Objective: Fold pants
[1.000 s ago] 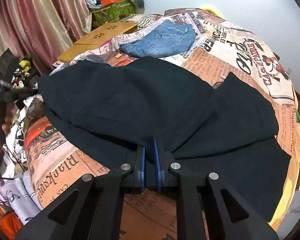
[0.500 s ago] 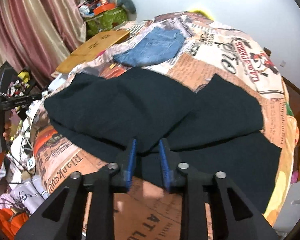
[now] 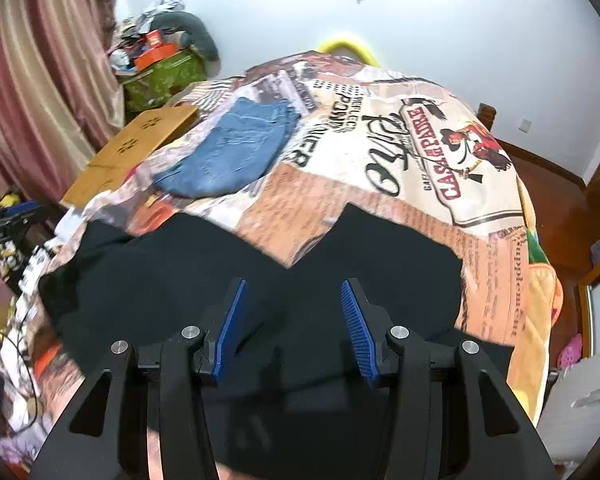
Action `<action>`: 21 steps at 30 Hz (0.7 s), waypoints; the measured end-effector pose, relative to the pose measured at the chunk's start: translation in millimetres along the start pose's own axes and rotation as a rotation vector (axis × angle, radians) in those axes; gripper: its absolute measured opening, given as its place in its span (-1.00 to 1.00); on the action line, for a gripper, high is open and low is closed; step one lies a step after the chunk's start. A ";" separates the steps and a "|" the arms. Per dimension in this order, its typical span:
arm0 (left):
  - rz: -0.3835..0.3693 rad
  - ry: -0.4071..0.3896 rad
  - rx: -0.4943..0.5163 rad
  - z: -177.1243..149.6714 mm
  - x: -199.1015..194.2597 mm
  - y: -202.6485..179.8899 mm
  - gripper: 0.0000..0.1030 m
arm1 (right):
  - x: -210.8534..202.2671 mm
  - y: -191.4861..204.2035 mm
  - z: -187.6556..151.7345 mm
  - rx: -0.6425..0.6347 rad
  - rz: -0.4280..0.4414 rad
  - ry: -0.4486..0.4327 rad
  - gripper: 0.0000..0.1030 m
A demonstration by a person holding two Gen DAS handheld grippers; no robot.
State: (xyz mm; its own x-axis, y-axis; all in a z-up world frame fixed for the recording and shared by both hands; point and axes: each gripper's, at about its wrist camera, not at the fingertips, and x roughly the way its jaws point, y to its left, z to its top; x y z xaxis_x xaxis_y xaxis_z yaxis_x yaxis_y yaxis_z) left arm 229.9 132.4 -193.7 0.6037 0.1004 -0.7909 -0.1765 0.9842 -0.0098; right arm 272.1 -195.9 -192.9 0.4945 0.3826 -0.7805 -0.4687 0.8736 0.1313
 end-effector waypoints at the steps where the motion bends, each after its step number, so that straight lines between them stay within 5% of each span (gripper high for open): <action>1: 0.003 0.004 0.011 5.4 7.4 -5.2 0.42 | 6.3 -5.6 5.6 0.007 -0.006 0.001 -0.13; 21: 0.000 0.150 0.085 44.2 137.2 -48.4 0.43 | 175.4 -70.8 52.1 0.176 0.035 0.207 -0.11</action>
State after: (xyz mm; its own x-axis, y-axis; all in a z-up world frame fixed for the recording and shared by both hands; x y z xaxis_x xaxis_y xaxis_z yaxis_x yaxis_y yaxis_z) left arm 355.6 105.0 -274.7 0.4793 0.0842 -0.8736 -0.1063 0.9936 0.0374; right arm 430.2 -175.0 -307.2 0.3114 0.3597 -0.8796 -0.3393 0.9067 0.2506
